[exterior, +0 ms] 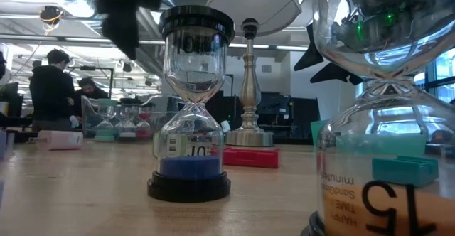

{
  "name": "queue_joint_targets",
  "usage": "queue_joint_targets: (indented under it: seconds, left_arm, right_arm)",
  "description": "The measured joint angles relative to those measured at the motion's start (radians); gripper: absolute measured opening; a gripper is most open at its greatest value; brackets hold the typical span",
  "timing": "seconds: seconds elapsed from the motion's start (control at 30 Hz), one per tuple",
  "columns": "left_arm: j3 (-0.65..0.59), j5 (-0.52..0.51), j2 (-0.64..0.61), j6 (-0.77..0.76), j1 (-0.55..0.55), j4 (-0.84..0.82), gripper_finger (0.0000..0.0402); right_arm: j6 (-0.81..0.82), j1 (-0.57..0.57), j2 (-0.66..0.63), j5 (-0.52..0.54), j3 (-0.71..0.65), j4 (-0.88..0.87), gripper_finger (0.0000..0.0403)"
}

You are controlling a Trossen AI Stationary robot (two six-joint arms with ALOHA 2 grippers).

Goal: Pick & Place Office items
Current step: Put the pink charger adapter into the green bin

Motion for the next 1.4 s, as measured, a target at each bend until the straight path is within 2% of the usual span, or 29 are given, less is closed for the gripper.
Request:
queue_joint_targets:
  seconds: [0.17, 0.33, 0.4, 0.63, 0.9, 1.17, 1.4]
  left_arm:
    - [-0.054, -0.123, 0.005, -0.287, -0.181, 0.007, 0.0253]
    - [-0.125, -0.27, 0.032, -0.588, -0.312, 0.023, 0.0253]
    - [-0.164, -0.292, 0.041, -0.678, -0.357, 0.037, 0.0254]
    - [-0.262, -0.299, 0.073, -0.788, -0.459, 0.125, 0.0253]
    - [-0.268, -0.345, 0.125, -0.845, -0.506, 0.089, 0.0253]
    - [-0.269, -0.376, 0.219, -0.975, -0.521, 0.022, 0.0254]
    - [-0.269, -0.446, 0.269, -1.031, -0.543, -0.036, 0.0293]
  right_arm:
    - [0.0, 0.0, 0.0, 0.0, 0.0, 0.0, 0.0327]
    - [0.0, 0.0, 0.0, 0.0, 0.0, 0.0, 0.0327]
    - [0.0, 0.0, 0.0, 0.0, 0.0, 0.0, 0.0327]
    - [0.0, 0.0, 0.0, 0.0, 0.0, 0.0, 0.0327]
    - [0.0, 0.0, 0.0, 0.0, 0.0, 0.0, 0.0327]
    - [0.0, 0.0, 0.0, 0.0, 0.0, 0.0, 0.0327]
    - [0.0, 0.0, 0.0, 0.0, 0.0, 0.0, 0.0327]
